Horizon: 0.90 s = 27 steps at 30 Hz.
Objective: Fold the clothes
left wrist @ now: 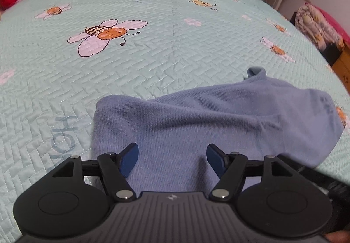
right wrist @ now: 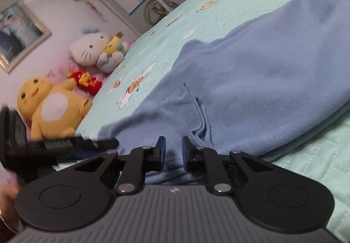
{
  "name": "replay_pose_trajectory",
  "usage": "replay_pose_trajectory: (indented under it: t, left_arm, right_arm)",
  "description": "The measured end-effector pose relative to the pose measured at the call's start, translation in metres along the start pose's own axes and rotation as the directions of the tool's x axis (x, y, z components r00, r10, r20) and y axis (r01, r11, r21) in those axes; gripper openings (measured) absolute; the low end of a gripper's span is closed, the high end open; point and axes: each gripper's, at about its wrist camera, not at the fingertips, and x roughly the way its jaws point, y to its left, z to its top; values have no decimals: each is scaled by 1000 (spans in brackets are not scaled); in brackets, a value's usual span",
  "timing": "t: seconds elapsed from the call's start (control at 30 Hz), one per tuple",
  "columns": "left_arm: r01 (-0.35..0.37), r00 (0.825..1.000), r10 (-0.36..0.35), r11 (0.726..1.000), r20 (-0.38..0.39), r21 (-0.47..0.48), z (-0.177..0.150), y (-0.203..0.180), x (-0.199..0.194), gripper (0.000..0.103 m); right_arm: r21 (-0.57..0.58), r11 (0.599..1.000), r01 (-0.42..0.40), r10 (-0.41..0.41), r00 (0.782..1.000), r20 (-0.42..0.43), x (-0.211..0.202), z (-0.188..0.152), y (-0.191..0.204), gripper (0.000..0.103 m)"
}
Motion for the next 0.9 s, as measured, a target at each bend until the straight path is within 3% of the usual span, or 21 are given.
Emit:
replay_pose_trajectory:
  t: [0.03, 0.13, 0.23, 0.27, 0.33, 0.37, 0.63, 0.7, 0.77, 0.83, 0.9]
  left_arm:
    - [-7, 1000, 7, 1000, -2, 7, 0, -2, 1, 74]
    - [-29, 1000, 29, 999, -4, 15, 0, -7, 3, 77]
    - [-51, 999, 51, 998, -9, 35, -1, -13, 3, 78]
    - [-58, 998, 58, 997, -11, 41, -2, -15, 4, 78]
    - [-71, 997, 72, 996, -14, 54, -2, -19, 4, 79]
    - [-75, 997, 76, 995, -16, 58, -3, -20, 5, 80]
    - [-84, 996, 85, 995, -21, 62, -3, -24, 8, 87]
    - [-86, 996, 87, 994, -22, 65, -3, -25, 8, 87]
    - [-85, 996, 87, 994, -26, 70, -3, -26, 9, 87]
    - [-85, 996, 88, 994, -29, 73, -3, -26, 9, 87]
    - [-85, 996, 88, 994, -31, 72, -2, -26, 10, 88]
  right_arm:
    - [-14, 1000, 9, -9, 1000, 18, -6, 4, 7, 31]
    - [-98, 995, -7, 15, 997, 74, -18, 13, 29, 47]
    - [-192, 981, 31, -25, 999, 33, -4, 16, 33, 48]
    - [-182, 982, 47, -47, 999, 1, 3, 16, 25, 48]
    - [-131, 989, 71, -78, 996, -44, 20, 16, 9, 34]
    - [-120, 990, 68, -72, 997, -27, 18, 18, 7, 32]
    - [-118, 993, 13, -4, 997, 79, -8, 10, 35, 33]
    - [-127, 992, 17, -11, 999, 49, 1, 10, 32, 33]
    - [-113, 991, 77, -78, 997, -10, 18, 5, 17, 30]
    - [-81, 995, 65, -65, 998, 4, 17, 6, 9, 22]
    - [-81, 994, 73, -71, 997, 30, 10, 9, 13, 23]
